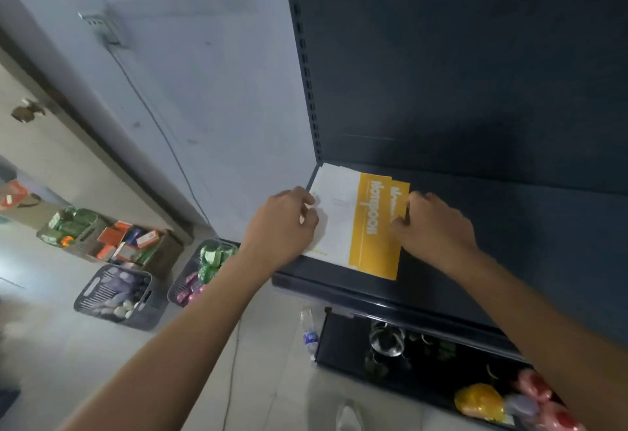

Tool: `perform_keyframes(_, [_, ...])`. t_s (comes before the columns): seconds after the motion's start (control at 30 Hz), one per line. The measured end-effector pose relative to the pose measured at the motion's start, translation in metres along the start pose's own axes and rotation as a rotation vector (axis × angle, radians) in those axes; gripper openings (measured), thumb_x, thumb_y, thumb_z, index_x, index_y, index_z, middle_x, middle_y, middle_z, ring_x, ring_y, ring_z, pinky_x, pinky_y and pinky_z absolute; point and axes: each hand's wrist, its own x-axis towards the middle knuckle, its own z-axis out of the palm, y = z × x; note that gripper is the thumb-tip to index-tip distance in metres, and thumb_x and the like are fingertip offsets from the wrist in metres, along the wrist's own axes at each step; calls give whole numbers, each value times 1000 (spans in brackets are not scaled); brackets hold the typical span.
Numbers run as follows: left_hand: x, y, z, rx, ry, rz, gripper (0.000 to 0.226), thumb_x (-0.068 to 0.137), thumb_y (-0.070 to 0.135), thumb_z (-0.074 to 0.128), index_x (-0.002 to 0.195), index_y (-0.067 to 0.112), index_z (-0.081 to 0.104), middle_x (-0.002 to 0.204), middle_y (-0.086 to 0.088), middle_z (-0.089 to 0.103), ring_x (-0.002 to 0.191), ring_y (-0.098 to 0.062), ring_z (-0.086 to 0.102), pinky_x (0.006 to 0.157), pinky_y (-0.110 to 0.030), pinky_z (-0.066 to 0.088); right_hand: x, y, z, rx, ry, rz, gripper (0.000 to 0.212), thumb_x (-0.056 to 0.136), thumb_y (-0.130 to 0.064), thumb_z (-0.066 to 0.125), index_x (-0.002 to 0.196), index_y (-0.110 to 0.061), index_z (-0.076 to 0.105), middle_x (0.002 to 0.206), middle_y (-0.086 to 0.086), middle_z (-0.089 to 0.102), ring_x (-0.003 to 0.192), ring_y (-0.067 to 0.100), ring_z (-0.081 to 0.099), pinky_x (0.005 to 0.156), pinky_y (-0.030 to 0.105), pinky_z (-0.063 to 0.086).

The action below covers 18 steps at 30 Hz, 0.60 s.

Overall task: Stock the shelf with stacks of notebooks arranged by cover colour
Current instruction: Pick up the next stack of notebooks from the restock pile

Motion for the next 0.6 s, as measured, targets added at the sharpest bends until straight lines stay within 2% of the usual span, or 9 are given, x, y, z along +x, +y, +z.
perform_keyframes(0.13, [21,-3,5,69,10,-31,32,99,37,50,121,18,61,111,0,64,91,-24,64,75,-37,54,6,-3,8,132,-115,159,33,98,-47,49,90,-15,52,91,2,59,81,24,61,66,37,49])
perform_keyframes(0.23, [35,-3,11,147,-57,-60,44,99,47,50,126,14,58,117,-5,61,93,-27,63,72,-34,44,12,-10,11,244,-215,254,41,98,-53,49,85,-16,57,85,2,65,77,23,65,74,42,58])
perform_keyframes(0.33, [44,-4,17,118,-103,-33,45,98,52,52,116,11,57,105,-5,61,84,-24,57,69,-34,43,11,-19,19,212,-132,246,42,97,-54,52,96,-13,60,97,2,64,87,25,65,76,39,56])
perform_keyframes(0.43, [50,-5,21,132,-138,-23,38,96,51,56,98,15,49,89,-1,55,80,-26,59,62,-34,40,1,-30,26,125,-19,213,37,98,-48,54,111,-13,56,111,4,54,99,25,60,73,36,48])
perform_keyframes(0.5, [52,-5,21,135,-159,-44,34,94,49,60,98,18,45,83,4,52,71,-18,52,55,-29,35,-5,-38,32,75,-20,175,35,99,-46,51,111,-13,56,116,4,48,106,23,55,74,36,49])
perform_keyframes(0.6, [55,-10,22,112,-192,-71,30,91,43,66,94,18,50,79,7,53,63,-8,47,48,-22,30,-8,-48,38,-32,-19,123,41,102,-46,43,118,-9,55,125,6,42,116,23,46,77,33,53])
